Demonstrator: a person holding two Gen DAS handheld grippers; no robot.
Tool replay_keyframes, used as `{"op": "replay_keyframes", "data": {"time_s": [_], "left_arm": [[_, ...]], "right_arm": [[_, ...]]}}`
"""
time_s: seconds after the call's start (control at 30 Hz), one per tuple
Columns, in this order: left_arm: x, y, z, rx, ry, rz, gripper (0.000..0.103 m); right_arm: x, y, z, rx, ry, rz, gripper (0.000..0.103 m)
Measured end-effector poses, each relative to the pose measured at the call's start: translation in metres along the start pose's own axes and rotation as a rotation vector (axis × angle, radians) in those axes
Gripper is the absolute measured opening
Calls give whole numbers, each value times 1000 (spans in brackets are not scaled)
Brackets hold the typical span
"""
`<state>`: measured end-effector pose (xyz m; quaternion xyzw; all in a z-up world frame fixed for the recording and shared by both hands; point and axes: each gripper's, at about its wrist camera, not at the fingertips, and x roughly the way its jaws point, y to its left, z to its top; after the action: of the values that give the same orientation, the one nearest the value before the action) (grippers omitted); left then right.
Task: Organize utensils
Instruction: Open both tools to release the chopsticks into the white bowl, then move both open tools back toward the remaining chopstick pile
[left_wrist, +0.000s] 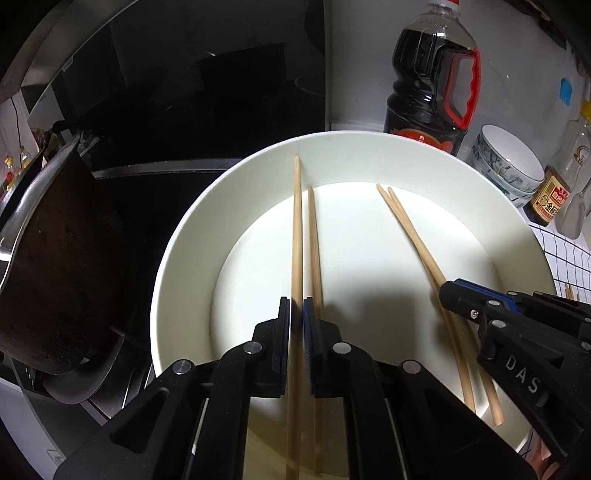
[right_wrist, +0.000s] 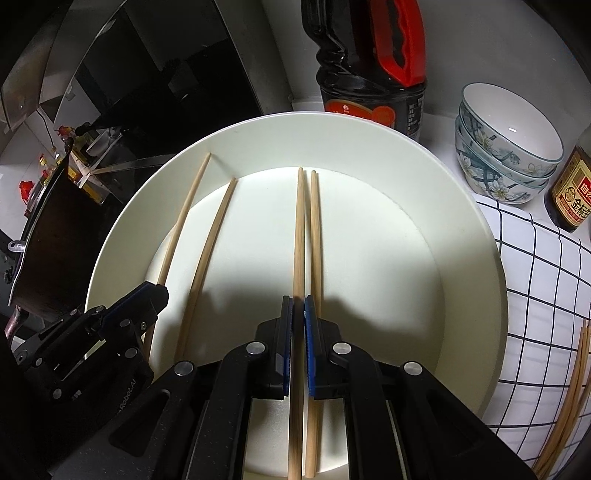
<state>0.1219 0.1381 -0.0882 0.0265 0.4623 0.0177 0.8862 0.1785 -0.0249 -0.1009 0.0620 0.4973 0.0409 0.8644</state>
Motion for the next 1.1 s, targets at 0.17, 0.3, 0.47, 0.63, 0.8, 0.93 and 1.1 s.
{"op": "replay_keyframes", "data": {"time_s": [0.17,0.3,0.47,0.63,0.8,0.93,1.1], "left_arm": [[-7,2,-1,-5,-23,25,39],[-17,5,0,-15,-52,44,57],[-29,5,-2,-11,-66,41,63],[-39,8,-2,-23,-78,36,74],[-53,7,-6,-16,-92,39,76],[-62,5,-9,-6,-97,41,80],[-73,1,-12,4,-106,28,80]], "right_arm": [[-9,-8,-2,13,-18,-3,14],[-18,-9,-4,-5,-35,-17,15],[-31,-11,-11,-9,-52,-27,19],[-46,-14,-17,0,-71,-38,26],[-60,-17,-25,20,-90,-40,33],[-74,-18,-34,34,-109,-44,34],[-90,-24,-45,54,-126,-59,37]]}}
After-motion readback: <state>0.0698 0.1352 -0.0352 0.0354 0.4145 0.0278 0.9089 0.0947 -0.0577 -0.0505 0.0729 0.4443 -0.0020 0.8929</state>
